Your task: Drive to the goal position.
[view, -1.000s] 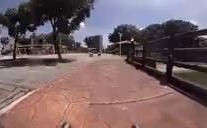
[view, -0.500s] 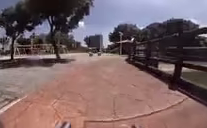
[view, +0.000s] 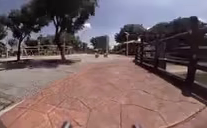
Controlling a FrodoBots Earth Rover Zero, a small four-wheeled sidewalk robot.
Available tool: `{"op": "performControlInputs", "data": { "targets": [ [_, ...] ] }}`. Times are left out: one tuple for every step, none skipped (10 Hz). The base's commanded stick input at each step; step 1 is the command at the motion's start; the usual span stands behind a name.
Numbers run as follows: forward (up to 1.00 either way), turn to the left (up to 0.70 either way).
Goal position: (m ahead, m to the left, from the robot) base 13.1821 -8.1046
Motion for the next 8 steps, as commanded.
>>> {"op": "performControlInputs", "data": {
  "targets": [
    [0.7, 0.0],
    [0.7, 0.0],
    [0.7, 0.0],
    [0.7, 0.0],
    [0.7, 0.0],
    [0.7, 0.0],
    [0.7, 0.0],
    [0.7, 0.0]
  ]
}}
